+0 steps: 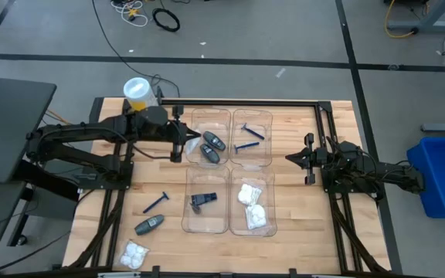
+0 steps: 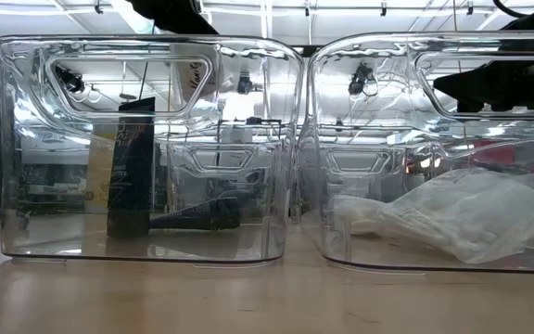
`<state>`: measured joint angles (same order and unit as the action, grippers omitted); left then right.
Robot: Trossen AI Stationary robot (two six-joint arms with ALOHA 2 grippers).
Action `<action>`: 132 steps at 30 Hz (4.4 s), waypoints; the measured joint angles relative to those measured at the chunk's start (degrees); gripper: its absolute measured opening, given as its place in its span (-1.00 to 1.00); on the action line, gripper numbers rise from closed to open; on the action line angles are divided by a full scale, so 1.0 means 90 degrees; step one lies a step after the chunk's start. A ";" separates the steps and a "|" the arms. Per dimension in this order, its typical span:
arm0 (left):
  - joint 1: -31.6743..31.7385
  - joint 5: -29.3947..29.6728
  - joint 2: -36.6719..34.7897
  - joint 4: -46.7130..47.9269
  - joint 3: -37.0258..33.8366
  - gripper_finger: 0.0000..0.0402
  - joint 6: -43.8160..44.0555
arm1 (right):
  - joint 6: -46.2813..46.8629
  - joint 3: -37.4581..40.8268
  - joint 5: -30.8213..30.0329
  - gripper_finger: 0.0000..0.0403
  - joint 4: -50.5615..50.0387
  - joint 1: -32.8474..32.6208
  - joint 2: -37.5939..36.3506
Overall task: Pick & Place Travel size toiletries
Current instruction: Put the cotton pack into the bottom right transparent bin
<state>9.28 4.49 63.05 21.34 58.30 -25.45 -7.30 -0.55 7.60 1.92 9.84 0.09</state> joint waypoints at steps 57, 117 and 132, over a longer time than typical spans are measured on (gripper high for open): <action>-0.0857 -0.2378 0.2838 -0.1361 0.2064 -0.99 0.0290 | -0.0001 -0.0001 0.0006 -0.93 -0.0001 0.0000 0.0109; -0.1045 -0.3612 0.4632 -0.2640 0.2534 -0.99 0.0629 | -0.0001 0.0000 -0.0004 -0.93 0.0001 0.0001 0.0180; -0.1123 -0.3793 0.4830 -0.3041 0.2538 -0.97 0.0690 | -0.0001 -0.0001 -0.0001 -0.93 0.0001 0.0001 0.0188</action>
<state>-0.83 -29.65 106.52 -6.02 81.14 -19.25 -7.31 -0.55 7.59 1.93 9.84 1.78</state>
